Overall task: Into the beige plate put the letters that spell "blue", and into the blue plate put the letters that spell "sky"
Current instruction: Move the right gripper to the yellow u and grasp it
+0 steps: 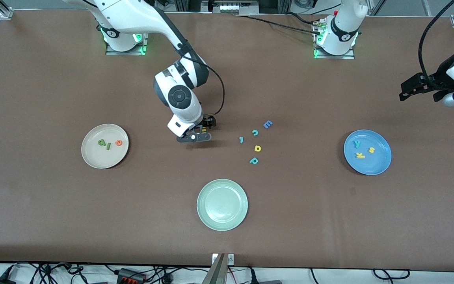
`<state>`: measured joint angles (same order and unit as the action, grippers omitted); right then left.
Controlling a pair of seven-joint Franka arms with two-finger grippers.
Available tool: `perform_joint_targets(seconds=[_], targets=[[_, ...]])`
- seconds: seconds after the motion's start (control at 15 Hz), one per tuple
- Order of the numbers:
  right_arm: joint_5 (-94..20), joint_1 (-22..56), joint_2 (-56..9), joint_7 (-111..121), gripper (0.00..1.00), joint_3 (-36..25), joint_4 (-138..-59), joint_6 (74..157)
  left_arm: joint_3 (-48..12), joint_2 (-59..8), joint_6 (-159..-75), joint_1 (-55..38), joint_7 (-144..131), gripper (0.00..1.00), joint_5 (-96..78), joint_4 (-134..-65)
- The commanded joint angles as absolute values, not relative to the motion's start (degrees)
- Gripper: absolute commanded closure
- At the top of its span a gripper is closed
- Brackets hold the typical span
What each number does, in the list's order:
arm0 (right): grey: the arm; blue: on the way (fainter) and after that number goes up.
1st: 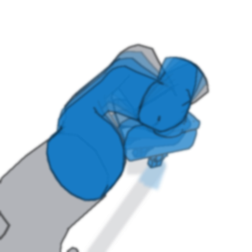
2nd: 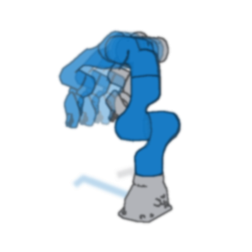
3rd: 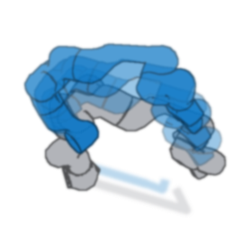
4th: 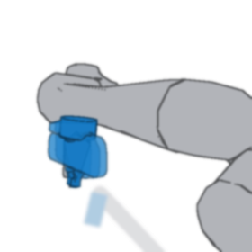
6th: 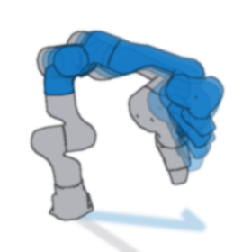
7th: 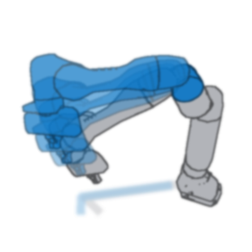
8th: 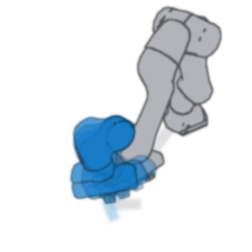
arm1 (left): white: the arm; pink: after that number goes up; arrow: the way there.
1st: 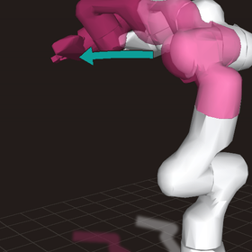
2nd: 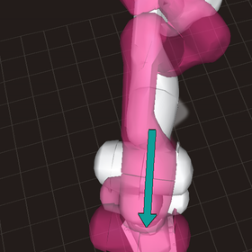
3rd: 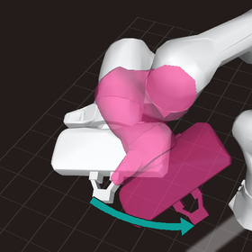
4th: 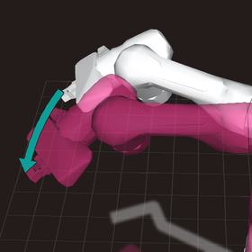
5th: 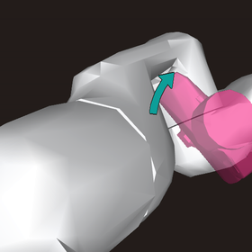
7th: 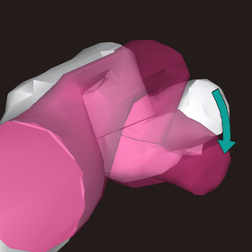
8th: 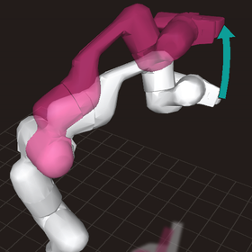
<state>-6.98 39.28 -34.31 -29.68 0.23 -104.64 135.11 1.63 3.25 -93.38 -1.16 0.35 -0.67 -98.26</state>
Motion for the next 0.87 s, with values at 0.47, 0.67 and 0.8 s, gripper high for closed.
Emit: perform_joint_targets(seconds=[0.47,0.67,0.8], targets=[[-7.0,40.9,-36.0,-30.9,0.45,-0.4,-104.0,135.4,1.0,2.1,-92.1,-0.4,0.5,0.00,-0.1,-97.5],[-6.4,40.9,-37.1,-30.8,0.46,-0.4,-102.9,136.1,1.0,1.8,-92.1,-0.2,0.4,0.00,-0.3,-97.5],[-6.2,40.9,-37.9,-30.8,0.46,-0.4,-102.0,136.1,1.0,1.8,-92.1,-0.3,0.3,0.00,-0.3,-97.4]])
